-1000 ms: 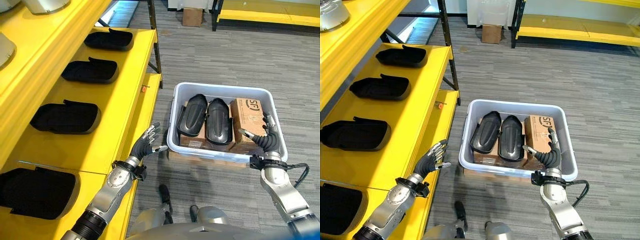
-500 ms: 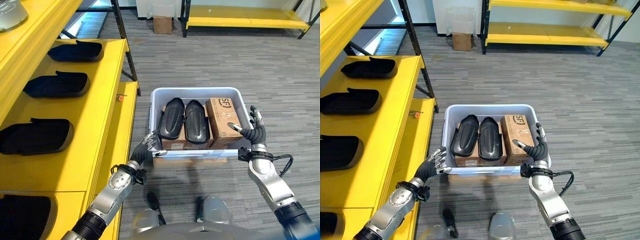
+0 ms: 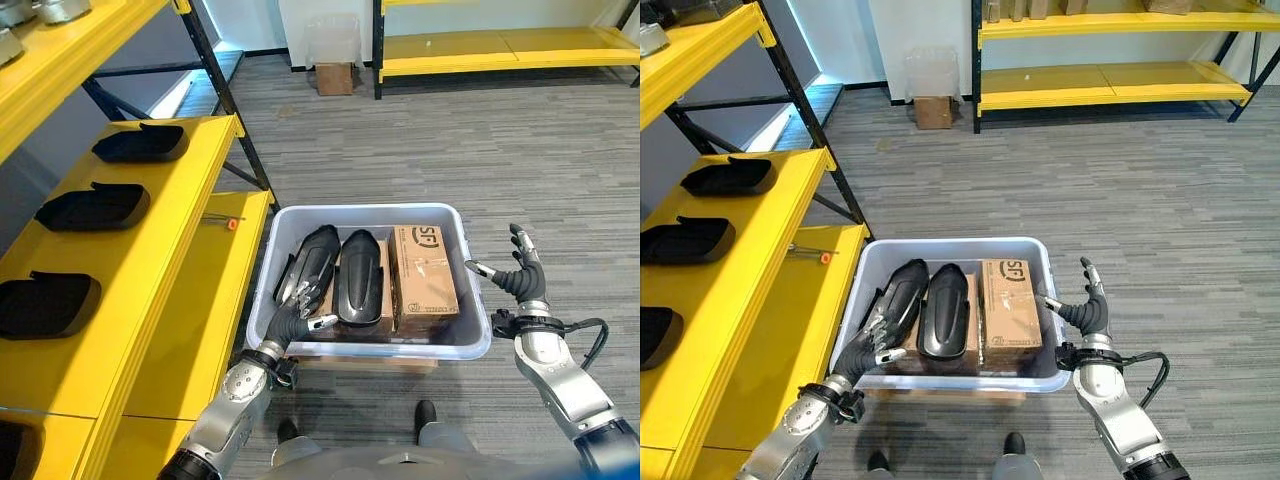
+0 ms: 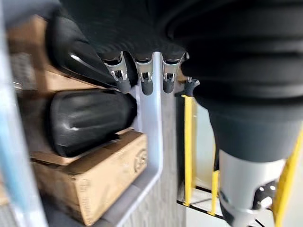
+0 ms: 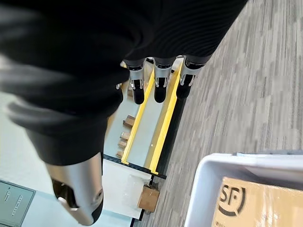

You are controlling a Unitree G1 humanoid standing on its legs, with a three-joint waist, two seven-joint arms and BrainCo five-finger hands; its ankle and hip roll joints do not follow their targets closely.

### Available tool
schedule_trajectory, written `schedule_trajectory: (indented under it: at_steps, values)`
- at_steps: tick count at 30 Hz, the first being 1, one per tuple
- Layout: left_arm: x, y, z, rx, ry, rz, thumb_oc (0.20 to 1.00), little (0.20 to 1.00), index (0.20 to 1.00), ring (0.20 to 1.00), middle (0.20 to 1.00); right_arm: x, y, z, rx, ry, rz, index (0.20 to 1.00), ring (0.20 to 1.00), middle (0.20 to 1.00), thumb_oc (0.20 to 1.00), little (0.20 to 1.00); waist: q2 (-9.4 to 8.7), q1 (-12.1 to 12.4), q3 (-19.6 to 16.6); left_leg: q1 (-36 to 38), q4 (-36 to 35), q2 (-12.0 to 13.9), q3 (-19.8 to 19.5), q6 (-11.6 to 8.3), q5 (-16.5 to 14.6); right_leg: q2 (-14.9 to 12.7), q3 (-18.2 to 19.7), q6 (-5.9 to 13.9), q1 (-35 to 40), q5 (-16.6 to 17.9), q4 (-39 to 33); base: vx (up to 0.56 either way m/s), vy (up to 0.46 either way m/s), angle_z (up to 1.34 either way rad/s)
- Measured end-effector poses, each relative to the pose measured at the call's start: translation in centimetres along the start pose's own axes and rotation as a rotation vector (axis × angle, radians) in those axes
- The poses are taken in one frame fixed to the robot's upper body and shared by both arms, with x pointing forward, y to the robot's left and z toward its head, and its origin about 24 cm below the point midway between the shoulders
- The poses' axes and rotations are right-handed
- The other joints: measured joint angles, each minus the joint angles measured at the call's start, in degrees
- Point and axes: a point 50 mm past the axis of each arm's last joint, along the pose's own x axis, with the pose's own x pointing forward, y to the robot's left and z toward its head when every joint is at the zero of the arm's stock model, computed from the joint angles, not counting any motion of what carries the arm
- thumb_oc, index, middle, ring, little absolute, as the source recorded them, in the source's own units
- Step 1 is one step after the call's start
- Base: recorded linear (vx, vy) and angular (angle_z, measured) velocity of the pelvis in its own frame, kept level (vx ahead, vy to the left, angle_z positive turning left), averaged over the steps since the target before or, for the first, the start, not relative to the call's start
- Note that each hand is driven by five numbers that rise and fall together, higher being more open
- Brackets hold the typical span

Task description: Move parts from the plastic box to the shelf.

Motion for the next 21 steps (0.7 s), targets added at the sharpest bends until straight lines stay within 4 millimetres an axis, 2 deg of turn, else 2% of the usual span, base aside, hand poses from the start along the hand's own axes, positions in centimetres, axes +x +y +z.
schedule_trajectory:
  at_steps: [2,5,10,15,16,17,21]
  values:
    - [0.2,0.0,0.2,0.002,-0.008,-0.003,1.0,1.0,1.0,1.0,1.0,0.2,0.1,0.2,0.004,-0.009,-0.002,1.0,1.0,1.0,1.0,1.0,-0.18,0.08,0.17,0.01,0.0,-0.21,0.01,0.0,0.0,-0.28,0.13,-0.21,-0.01,-0.14,0.66,0.08,-0.093,0.01]
    - [0.3,0.2,0.6,0.009,-0.02,-0.012,1.0,1.0,1.0,1.0,1.0,0.2,0.3,0.4,0.021,-0.009,-0.004,1.0,1.0,1.0,1.0,1.0,-0.17,-0.15,1.32,0.59,0.9,-0.74,0.04,0.03,0.02,-1.35,0.13,0.37,-0.5,-2.58,3.35,0.07,-0.028,0.02]
    - [1.1,-0.1,1.6,0.021,-0.053,-0.035,1.0,1.0,1.0,1.0,1.0,0.2,0.3,0.4,0.024,-0.008,-0.005,1.0,1.0,1.0,1.0,1.0,1.53,-0.66,2.03,0.68,0.77,-1.69,1.28,0.04,0.02,-2.63,0.93,0.65,-1.9,-3.8,5.97,0.05,0.072,-0.06]
    - [1.3,-0.3,1.8,-0.005,-0.061,-0.043,1.0,1.0,1.0,1.0,1.0,0.2,0.3,0.4,0.022,-0.009,-0.002,1.0,1.0,1.0,1.0,1.0,1.65,-2.0,2.01,1.86,-0.56,-2.98,1.59,0.07,0.05,-3.69,1.5,1.03,-1.54,-3.04,5.52,0.03,0.099,-0.06]
    - [1.6,-0.3,2.1,-0.005,-0.073,-0.043,1.0,1.0,1.0,1.0,1.0,0.4,0.3,0.5,0.025,-0.016,0.002,1.0,1.0,1.0,1.0,1.0,1.8,-2.16,1.92,3.1,-2.76,-3.94,3.68,0.05,0.04,-4.33,1.65,1.8,-0.94,-1.68,3.41,0.02,0.034,-0.1]
    - [1.7,-0.3,2.2,-0.003,-0.077,-0.043,1.0,1.0,1.0,1.0,1.0,0.4,0.3,0.6,0.026,-0.02,0.005,1.0,1.0,1.0,1.0,1.0,1.82,-2.26,1.91,3.3,-3.48,-4.36,4.15,0.05,0.04,-4.54,1.65,2.07,-0.86,-1.32,2.8,0.02,0.01,-0.07]
    - [1.8,-0.3,2.4,0.0,-0.082,-0.037,1.0,1.0,1.0,1.0,1.0,0.7,1.1,1.2,0.052,-0.033,0.071,1.0,1.0,1.0,1.0,1.0,0.78,-2.62,2.57,3.46,-3.65,-5.07,4.69,-2.86,-2.09,-4.97,1.79,2.99,0.96,1.69,-1.33,0.03,-0.11,0.0]
